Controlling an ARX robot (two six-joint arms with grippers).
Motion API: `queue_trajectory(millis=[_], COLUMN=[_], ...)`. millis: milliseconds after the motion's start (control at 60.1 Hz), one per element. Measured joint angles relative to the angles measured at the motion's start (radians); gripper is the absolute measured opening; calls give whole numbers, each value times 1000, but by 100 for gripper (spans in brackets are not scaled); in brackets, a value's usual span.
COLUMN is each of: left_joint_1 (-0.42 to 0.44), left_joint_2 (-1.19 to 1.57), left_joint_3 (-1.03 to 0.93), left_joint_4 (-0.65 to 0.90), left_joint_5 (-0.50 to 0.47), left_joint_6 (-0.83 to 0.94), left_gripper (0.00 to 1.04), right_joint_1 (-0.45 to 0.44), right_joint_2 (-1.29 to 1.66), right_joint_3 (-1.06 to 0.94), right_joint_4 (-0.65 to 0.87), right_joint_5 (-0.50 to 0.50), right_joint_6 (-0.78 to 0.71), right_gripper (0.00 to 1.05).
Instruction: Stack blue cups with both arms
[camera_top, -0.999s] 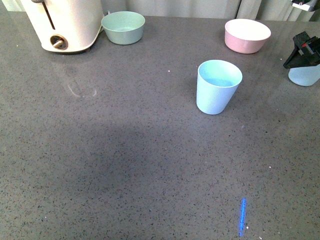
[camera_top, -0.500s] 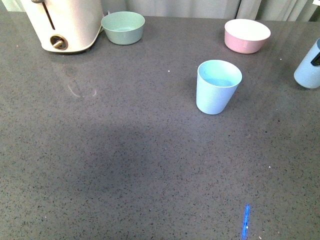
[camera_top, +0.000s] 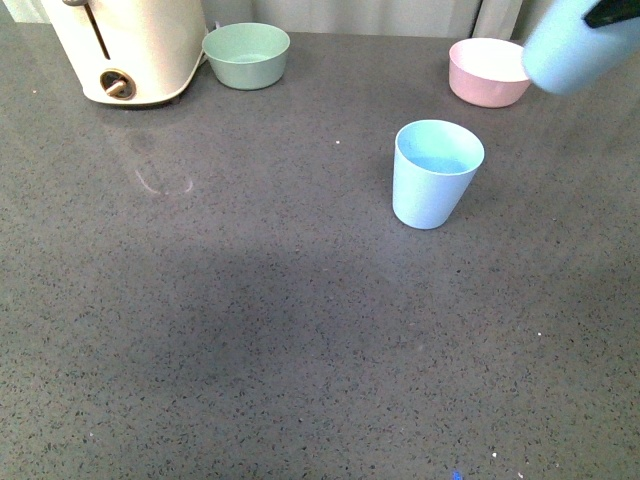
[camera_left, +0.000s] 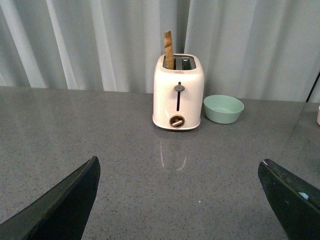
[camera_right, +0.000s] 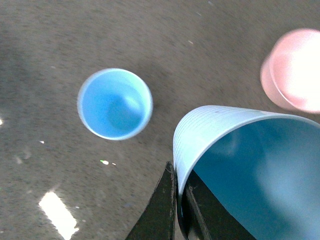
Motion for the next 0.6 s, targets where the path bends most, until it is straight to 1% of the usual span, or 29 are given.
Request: queue_trajectory(millis=[133,250,400,599], left_joint_1=[0,0,0,0], left_joint_2=[0,0,0,0], left_joint_3=[0,0,0,0], left_joint_4=[0,0,0,0], left_joint_5=[0,0,0,0], left_joint_6=[0,0,0,0], left_gripper=[96,96,96,96], right_joint_1=[100,151,180,183], right_joint_2=[-6,2,13,65], right_joint_3=[-20,-28,-29,-11], right_joint_4=[-6,-6,-11,-13], right_joint_5=[23,55,78,92], right_joint_6=[-18,-22,-23,-24], right_gripper=[2,2,2,2])
